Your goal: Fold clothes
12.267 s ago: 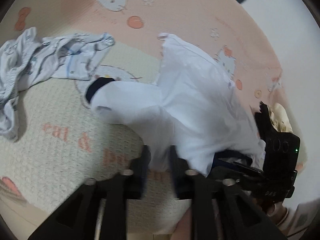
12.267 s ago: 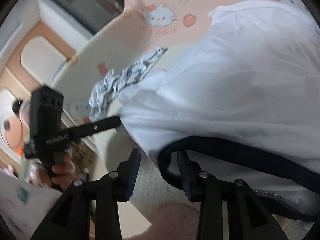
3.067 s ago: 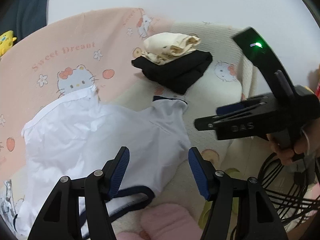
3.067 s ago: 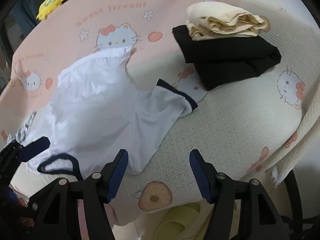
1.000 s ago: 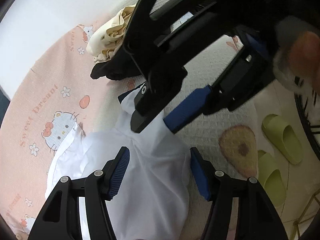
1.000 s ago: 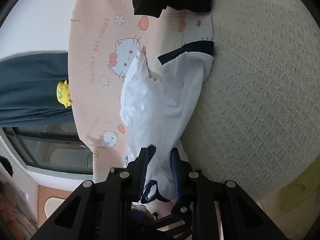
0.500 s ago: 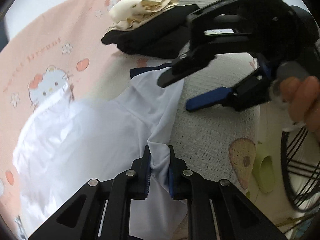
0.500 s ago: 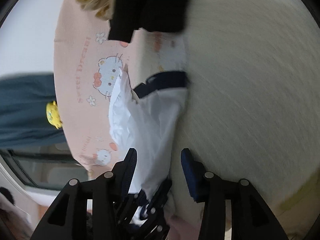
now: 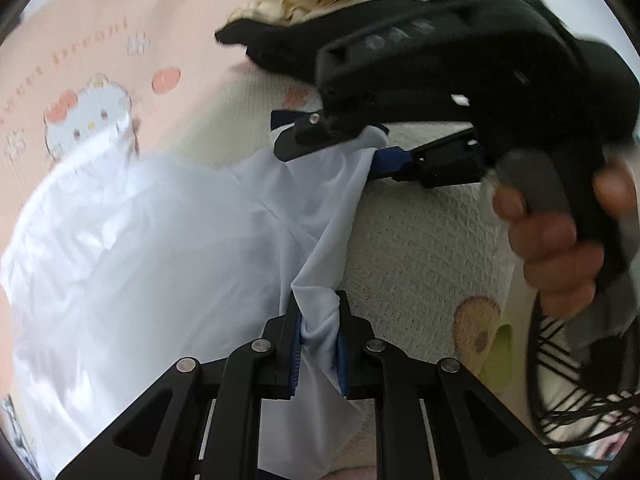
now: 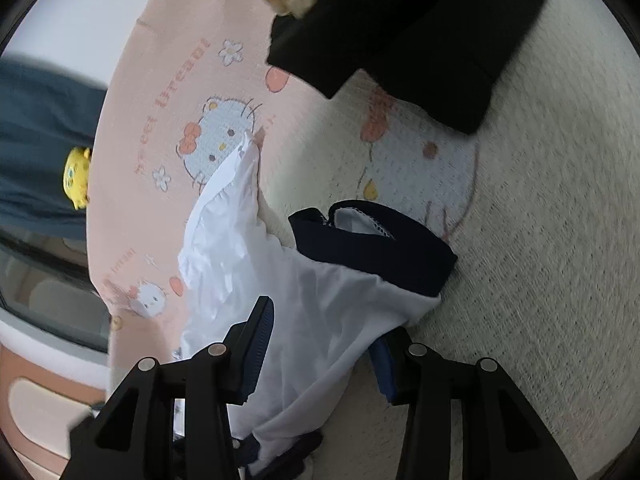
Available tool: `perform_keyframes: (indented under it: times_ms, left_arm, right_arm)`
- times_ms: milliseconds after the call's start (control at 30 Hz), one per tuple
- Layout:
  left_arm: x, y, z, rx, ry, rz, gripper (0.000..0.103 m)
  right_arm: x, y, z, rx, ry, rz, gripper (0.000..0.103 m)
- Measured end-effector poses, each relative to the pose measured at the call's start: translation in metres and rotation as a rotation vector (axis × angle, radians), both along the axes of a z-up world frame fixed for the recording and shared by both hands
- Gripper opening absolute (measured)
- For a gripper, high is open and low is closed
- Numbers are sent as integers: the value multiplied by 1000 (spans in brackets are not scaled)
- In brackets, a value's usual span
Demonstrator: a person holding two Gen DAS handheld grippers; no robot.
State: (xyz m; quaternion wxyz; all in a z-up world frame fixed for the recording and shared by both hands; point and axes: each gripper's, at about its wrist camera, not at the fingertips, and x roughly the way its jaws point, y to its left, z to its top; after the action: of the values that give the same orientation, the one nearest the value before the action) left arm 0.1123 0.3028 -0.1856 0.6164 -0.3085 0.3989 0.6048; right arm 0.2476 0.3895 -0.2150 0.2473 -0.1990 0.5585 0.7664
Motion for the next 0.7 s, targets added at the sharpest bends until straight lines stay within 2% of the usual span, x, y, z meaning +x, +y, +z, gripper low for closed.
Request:
perform_keyframes:
  times_ms: [167,367,433,500,700]
  left_arm:
    - [-1,11,1,-61,3,16,12]
    - [-11,19,2,-97,-59,52,12]
    - [-16,21,3,-109,-91,75,12]
    - [-17,22,3,-112,-96,79,12]
    - [-11,19,3,-111,-86,46,12]
  right_arm:
    - [-6,0,7,51,-49,15,45]
    - [-14,4,18,194,-186,10,45]
    - [-15,4,19,238,-245,-2,33]
    - [-16,4,19,279,-315,-18,7]
    - [2,-6,28,373,-398,-79,5]
